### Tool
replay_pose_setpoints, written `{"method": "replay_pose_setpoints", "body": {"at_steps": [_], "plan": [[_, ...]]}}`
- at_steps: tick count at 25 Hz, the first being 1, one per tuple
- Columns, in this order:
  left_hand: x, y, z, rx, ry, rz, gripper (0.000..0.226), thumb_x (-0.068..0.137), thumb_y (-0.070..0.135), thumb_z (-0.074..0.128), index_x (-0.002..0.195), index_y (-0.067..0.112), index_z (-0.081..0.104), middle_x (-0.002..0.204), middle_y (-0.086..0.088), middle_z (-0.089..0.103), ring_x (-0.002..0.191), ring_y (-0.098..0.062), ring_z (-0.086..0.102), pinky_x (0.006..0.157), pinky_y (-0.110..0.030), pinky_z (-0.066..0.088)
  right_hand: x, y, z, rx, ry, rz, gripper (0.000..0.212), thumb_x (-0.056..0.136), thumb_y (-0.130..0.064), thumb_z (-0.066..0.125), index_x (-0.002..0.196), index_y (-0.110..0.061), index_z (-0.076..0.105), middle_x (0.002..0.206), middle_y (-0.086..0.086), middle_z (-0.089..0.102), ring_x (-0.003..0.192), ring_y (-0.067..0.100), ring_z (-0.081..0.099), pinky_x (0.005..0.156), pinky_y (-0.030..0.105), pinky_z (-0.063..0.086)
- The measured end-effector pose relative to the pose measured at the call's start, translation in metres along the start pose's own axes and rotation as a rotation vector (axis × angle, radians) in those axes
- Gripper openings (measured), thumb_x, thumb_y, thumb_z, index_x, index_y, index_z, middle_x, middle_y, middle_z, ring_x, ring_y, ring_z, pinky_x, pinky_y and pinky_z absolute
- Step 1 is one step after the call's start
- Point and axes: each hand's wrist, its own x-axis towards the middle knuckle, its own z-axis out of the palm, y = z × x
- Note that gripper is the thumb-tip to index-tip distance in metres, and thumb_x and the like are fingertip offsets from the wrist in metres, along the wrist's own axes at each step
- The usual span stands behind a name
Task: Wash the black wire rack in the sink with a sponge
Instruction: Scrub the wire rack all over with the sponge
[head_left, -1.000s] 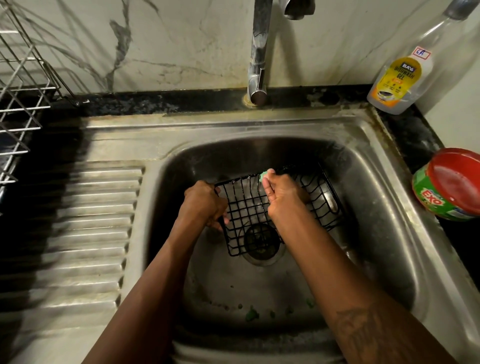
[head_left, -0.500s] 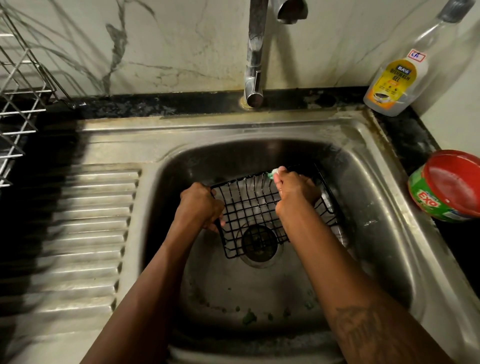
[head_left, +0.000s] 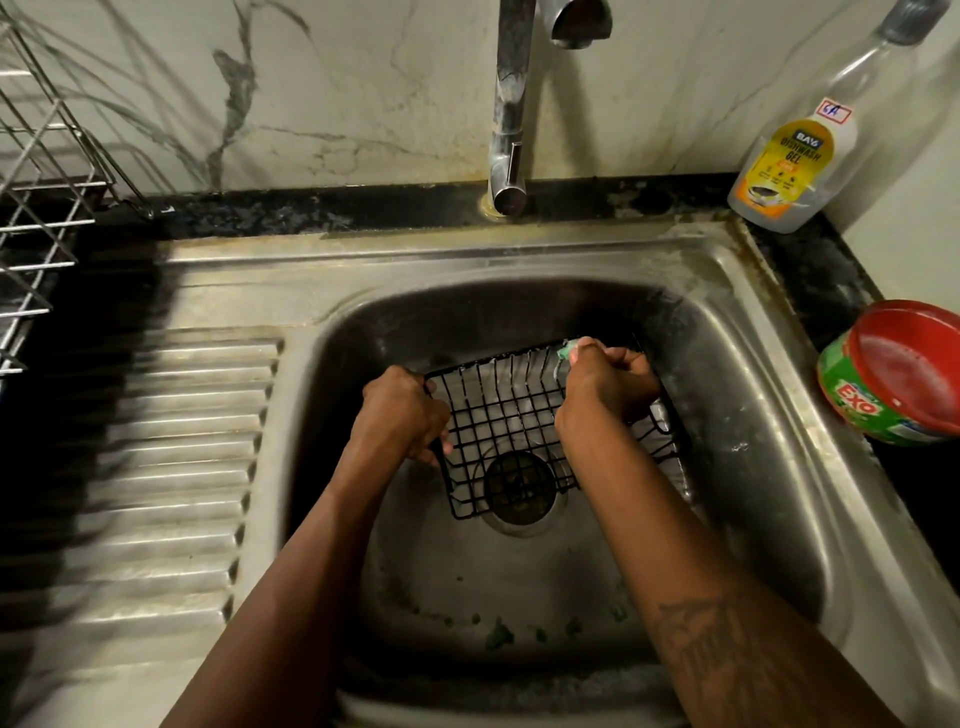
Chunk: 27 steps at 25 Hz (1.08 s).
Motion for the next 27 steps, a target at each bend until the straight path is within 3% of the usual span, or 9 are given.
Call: {"method": "replay_pose_setpoints", "body": {"at_steps": [2,6,10,14,18,20,23,25,27], "plan": [[-0.005,0.0,-0.003,0.038,0.041,0.061,0.021,0.092,0.005,0.06,0.112,0.012,0.058,0.093,-0.015,0.072,0.068,-0.032,0.074,0.052,-0.035,0.06,0.0,0.005,0.001,0.002,-0.013,-0.054,0.034,0.076,0.002,0.076,0.065,-0.019,0.051,0.08,0.006,0.071,0.072,0.011,0.071,0.056,0.024,0.058],[0.005,0.001,0.003,-0.041,0.0,-0.057,0.04,0.095,-0.001,0.053,0.13,0.018,0.047,0.067,-0.019,0.073,0.065,-0.039,0.074,0.071,-0.052,0.062,0.014,0.028,-0.007,-0.174,-0.002,0.031,0.032,0.077,0.004,0.07,0.064,-0.019,0.053,0.07,0.0,0.064,0.072,0.019,0.071,0.063,0.034,0.061],[0.009,0.001,0.003,-0.031,-0.021,-0.054,0.04,0.094,0.001,0.054,0.13,0.017,0.046,0.069,-0.021,0.073,0.069,-0.041,0.074,0.078,-0.059,0.06,0.02,0.018,-0.002,-0.122,0.076,-0.013,0.033,0.076,0.007,0.062,0.062,-0.021,0.051,0.068,-0.001,0.062,0.069,0.02,0.068,0.058,0.03,0.056],[-0.014,0.01,0.0,0.009,0.011,-0.043,0.035,0.095,0.0,0.058,0.125,0.015,0.048,0.072,-0.015,0.076,0.062,-0.031,0.075,0.062,-0.04,0.063,0.019,0.019,-0.004,-0.049,0.085,-0.033,0.026,0.082,0.009,0.065,0.074,-0.013,0.054,0.08,0.006,0.064,0.07,0.015,0.064,0.045,0.01,0.044],[-0.024,0.013,0.0,0.0,0.036,-0.063,0.032,0.095,0.0,0.057,0.124,0.011,0.052,0.068,-0.014,0.075,0.059,-0.028,0.075,0.059,-0.036,0.062,0.02,0.016,-0.003,0.049,0.071,0.043,0.026,0.081,0.003,0.074,0.072,-0.014,0.056,0.084,0.01,0.071,0.072,0.017,0.072,0.054,0.02,0.055],[-0.027,0.01,-0.003,0.177,0.15,0.048,0.017,0.09,0.009,0.06,0.106,0.008,0.065,0.069,-0.007,0.075,0.061,-0.021,0.074,0.058,-0.025,0.057,0.015,0.008,0.003,0.094,0.049,0.052,0.029,0.08,0.003,0.075,0.068,-0.016,0.056,0.079,0.008,0.071,0.069,0.016,0.072,0.055,0.022,0.057],[-0.033,0.001,-0.005,0.397,0.414,0.267,0.014,0.074,0.019,0.067,0.085,0.011,0.07,0.068,-0.002,0.064,0.059,-0.018,0.059,0.058,-0.025,0.048,0.005,0.006,0.005,0.147,0.001,-0.08,0.032,0.08,0.012,0.069,0.071,-0.016,0.055,0.079,0.01,0.071,0.069,0.014,0.072,0.06,0.021,0.056],[-0.034,-0.002,-0.002,0.403,0.452,0.389,0.033,0.072,0.016,0.071,0.105,0.017,0.072,0.074,0.001,0.063,0.059,-0.011,0.054,0.06,-0.025,0.049,0.005,0.007,0.003,0.138,-0.022,-0.243,0.036,0.08,0.014,0.066,0.073,-0.019,0.054,0.08,0.011,0.07,0.068,0.01,0.071,0.06,0.018,0.054],[-0.034,-0.001,0.001,0.438,0.393,0.54,0.065,0.071,0.009,0.074,0.134,0.023,0.063,0.096,-0.001,0.073,0.072,-0.013,0.064,0.072,-0.025,0.056,0.005,0.004,0.001,0.122,-0.029,-0.392,0.036,0.081,0.014,0.061,0.075,-0.021,0.053,0.079,0.011,0.07,0.067,0.011,0.07,0.061,0.021,0.055]]}}
